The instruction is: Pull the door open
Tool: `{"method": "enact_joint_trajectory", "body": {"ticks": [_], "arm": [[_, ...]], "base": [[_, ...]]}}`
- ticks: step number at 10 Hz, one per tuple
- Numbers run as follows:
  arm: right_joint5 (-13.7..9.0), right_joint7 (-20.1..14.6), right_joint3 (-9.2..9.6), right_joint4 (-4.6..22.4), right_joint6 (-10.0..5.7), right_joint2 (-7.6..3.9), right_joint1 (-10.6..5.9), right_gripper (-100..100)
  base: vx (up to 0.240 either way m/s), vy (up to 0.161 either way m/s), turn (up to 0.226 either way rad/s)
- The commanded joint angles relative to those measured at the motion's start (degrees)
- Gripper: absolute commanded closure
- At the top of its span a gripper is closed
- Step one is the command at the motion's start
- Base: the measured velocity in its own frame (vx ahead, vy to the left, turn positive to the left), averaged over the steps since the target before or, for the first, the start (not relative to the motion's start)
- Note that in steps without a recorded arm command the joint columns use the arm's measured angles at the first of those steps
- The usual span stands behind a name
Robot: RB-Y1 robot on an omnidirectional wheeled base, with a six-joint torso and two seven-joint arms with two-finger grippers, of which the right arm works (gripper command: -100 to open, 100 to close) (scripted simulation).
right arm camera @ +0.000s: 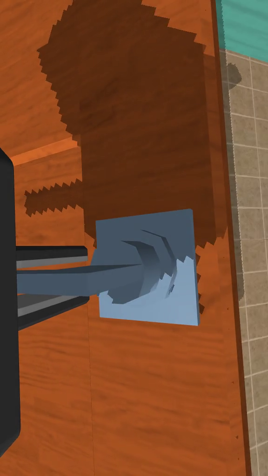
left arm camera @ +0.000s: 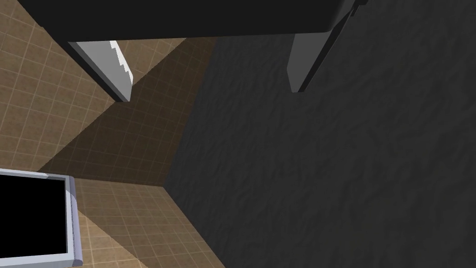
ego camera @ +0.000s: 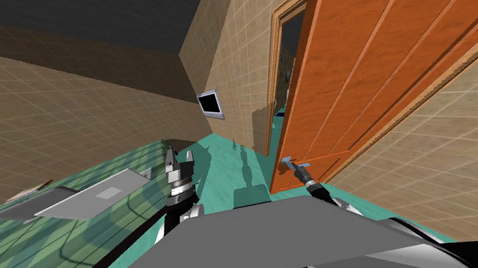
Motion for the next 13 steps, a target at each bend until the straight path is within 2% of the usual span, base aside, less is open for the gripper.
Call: {"method": "enact_joint_trajectory", "body": {"ticks": [1, 2, 4, 6, 7, 9, 10, 13], "arm": [[0.0, 0.0, 0.0, 0.0, 0.0, 0.0, 0.0, 100], [0.27, -0.52, 0.27, 0.29, -1.25, -0.41, 0.87, 100], [0.44, -0.95, 0.41, 0.69, -2.5, -0.87, 1.46, 100], [0.44, -0.95, 0.41, 0.69, -2.5, -0.87, 1.46, 100], [0.63, -1.45, 0.56, 1.14, -3.93, -1.38, 2.14, 100], [0.7, -1.61, 0.61, 1.3, -4.41, -1.56, 2.37, 100], [0.89, -2.11, 0.77, 1.76, -5.85, -2.08, 3.04, 100], [1.16, -2.79, 0.98, 2.39, -7.82, -2.79, 3.98, 100]], "base": [[-0.041, -0.021, 0.008], [-0.136, -0.047, 0.179], [-0.18, -0.07, 0.159], [-0.084, -0.033, 0.012], [-0.118, -0.032, 0.168], [-0.123, -0.056, 0.104], [-0.122, -0.071, 0.164], [-0.179, -0.071, 0.138]]}}
